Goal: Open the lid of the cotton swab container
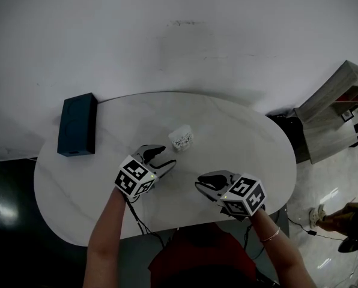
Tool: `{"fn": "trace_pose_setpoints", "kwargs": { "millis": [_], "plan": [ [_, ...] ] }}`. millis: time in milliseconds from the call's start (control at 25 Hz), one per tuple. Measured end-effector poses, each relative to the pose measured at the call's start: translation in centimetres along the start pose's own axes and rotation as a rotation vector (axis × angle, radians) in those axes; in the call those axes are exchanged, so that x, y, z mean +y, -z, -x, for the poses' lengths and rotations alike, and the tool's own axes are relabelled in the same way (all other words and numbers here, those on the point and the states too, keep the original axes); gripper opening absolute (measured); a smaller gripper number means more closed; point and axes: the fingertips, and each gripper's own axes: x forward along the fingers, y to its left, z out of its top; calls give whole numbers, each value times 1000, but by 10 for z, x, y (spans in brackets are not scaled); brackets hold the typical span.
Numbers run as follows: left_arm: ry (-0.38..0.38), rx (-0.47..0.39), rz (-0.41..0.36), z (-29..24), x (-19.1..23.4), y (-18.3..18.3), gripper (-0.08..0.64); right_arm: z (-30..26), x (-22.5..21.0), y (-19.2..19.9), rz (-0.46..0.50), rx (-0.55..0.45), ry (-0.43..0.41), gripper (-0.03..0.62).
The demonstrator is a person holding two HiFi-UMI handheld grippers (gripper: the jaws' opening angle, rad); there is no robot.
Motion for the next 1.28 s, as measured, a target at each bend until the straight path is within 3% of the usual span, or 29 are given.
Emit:
{"fn": "trace_pose_setpoints", "kwargs": {
  "millis": [400,840,1280],
  "plan": [
    [-116,24,90,24,-26,14,168,10,6,-1,-153,-127,65,71],
    [-298,-64,208,60,-43,20,70,14,21,3,-171,-242,160,64],
    [-365,-166,263,92,-79,15,28,30,50,8,-151,-318,218,38]
  ]
}}
